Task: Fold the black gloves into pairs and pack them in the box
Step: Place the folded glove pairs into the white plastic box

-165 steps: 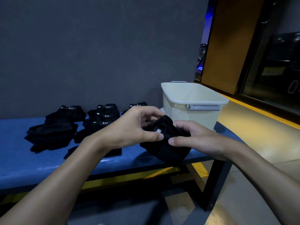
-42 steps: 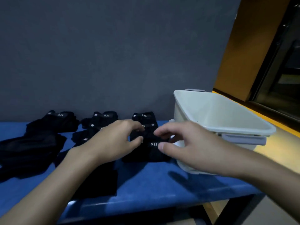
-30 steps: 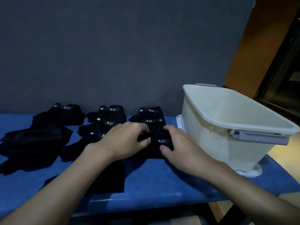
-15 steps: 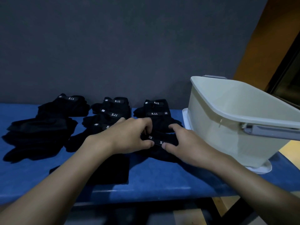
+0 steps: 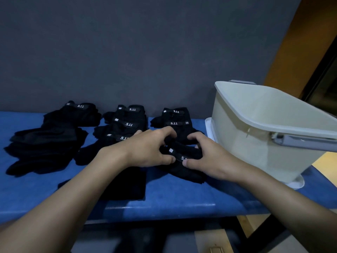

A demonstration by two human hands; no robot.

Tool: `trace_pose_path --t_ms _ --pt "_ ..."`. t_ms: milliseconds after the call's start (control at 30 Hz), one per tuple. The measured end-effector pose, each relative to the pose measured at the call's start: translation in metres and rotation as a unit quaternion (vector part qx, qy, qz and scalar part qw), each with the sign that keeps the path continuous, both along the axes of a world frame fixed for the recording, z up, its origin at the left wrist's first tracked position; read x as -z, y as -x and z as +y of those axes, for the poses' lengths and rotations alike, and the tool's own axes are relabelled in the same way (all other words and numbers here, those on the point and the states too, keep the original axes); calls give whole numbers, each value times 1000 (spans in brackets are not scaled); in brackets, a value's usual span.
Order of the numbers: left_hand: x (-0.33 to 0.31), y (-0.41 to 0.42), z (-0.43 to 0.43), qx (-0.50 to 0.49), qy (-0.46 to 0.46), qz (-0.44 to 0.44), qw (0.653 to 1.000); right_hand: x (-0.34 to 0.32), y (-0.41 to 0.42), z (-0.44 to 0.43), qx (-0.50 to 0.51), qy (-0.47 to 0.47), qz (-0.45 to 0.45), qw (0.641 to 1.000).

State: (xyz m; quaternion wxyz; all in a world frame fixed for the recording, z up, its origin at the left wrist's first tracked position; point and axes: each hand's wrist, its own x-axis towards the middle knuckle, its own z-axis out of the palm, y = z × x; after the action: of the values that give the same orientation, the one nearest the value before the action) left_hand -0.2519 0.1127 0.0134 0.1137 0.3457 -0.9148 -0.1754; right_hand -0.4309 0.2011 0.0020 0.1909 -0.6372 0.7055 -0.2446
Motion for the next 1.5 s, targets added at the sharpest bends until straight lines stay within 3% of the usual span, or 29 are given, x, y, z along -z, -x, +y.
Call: trace_pose_path --t_ms 500,600,767,1000,1167,1367,1500 --pt "-14 0 6 27 -72 221 972 -16 -10 7 -3 55 -117 992" --pt "-25 -7 7 38 -56 258 964 -25 -16 11 -16 89 -162 983" --pt "-45 -20 12 73 -38 298 951 -53 -25 20 -33 135 -159 977" --pt "-68 -26 25 17 18 390 920 -85 -32 34 -11 228 -172 958" --pt "-91 -16 45 -4 -83 474 877 -107 -29 49 -2 280 -212 937" --pt "-116 17 58 44 -233 579 780 -126 -14 65 -23 267 -246 931" --pt "-131 39 55 72 -244 563 786 -141 13 73 -23 235 -307 922"
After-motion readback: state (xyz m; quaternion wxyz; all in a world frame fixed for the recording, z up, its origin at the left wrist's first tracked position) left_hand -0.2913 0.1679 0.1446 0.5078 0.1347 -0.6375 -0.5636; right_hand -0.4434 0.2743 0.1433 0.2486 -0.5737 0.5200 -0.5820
